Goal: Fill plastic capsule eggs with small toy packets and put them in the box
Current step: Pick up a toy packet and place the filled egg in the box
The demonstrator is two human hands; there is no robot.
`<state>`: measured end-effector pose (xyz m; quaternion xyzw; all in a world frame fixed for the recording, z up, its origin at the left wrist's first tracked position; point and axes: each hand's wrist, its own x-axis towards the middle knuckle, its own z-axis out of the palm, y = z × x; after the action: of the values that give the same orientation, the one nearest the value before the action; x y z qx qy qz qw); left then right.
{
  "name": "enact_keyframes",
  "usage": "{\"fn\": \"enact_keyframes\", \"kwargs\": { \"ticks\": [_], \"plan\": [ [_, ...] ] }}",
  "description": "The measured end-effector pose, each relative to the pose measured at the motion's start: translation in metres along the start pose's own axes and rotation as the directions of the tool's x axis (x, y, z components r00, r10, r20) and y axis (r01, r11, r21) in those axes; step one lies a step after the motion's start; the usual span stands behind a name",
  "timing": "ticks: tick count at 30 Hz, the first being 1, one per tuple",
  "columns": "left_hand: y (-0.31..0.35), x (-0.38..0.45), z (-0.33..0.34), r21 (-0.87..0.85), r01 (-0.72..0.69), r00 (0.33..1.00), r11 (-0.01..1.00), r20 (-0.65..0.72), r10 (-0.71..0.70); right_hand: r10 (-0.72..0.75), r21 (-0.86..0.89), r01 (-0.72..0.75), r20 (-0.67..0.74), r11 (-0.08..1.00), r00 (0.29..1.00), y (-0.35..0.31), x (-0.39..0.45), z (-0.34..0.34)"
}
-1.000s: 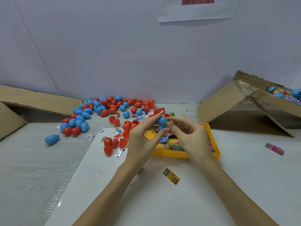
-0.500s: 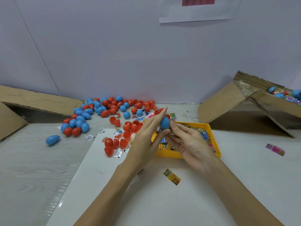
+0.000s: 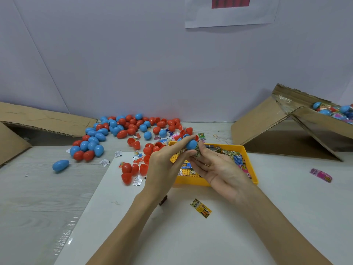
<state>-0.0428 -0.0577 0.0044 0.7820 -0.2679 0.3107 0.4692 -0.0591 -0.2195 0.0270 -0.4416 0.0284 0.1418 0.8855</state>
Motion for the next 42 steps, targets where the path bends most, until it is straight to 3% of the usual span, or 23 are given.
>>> {"fn": "enact_keyframes", "kwargs": {
  "ticks": [14, 18, 22, 26, 29, 38, 42],
  "plan": [
    [-0.002, -0.003, 0.000, -0.065, 0.004, 1.000, 0.998, 0.003, -0.004, 0.047, 0.011, -0.047, 0.013, 0.999, 0.999, -0.002, -0.001, 0.000],
    [0.002, -0.002, 0.004, -0.073, 0.030, 1.000, 0.997, 0.007, -0.029, -0.095, -0.149, 0.097, 0.016, 0.984, 0.995, 0.000, -0.001, -0.001],
    [0.000, 0.002, 0.000, -0.005, -0.002, 0.998, 1.000, 0.057, 0.003, -0.403, -0.598, 0.355, 0.057, 0.719, 0.913, 0.002, -0.001, -0.007],
    [-0.006, 0.005, -0.006, 0.054, -0.090, 0.989, 0.994, 0.119, 0.083, -0.405, -0.654, 0.419, 0.184, 0.630, 0.896, 0.005, 0.002, -0.009],
    [-0.006, 0.005, -0.006, 0.077, -0.110, 0.989, 0.991, 0.104, 0.102, -0.413, -0.693, 0.426, 0.200, 0.581, 0.889, 0.007, 0.003, -0.011],
    [-0.003, 0.007, -0.007, 0.077, -0.090, 0.994, 0.993, 0.064, 0.085, -0.375, -0.657, 0.363, 0.131, 0.660, 0.918, 0.007, 0.005, -0.011],
    [0.000, 0.008, -0.007, -0.129, 0.161, 0.977, 0.978, 0.159, -0.140, -0.430, -0.624, 0.386, 0.087, 0.679, 0.899, 0.008, 0.009, -0.015]
  ]
}}
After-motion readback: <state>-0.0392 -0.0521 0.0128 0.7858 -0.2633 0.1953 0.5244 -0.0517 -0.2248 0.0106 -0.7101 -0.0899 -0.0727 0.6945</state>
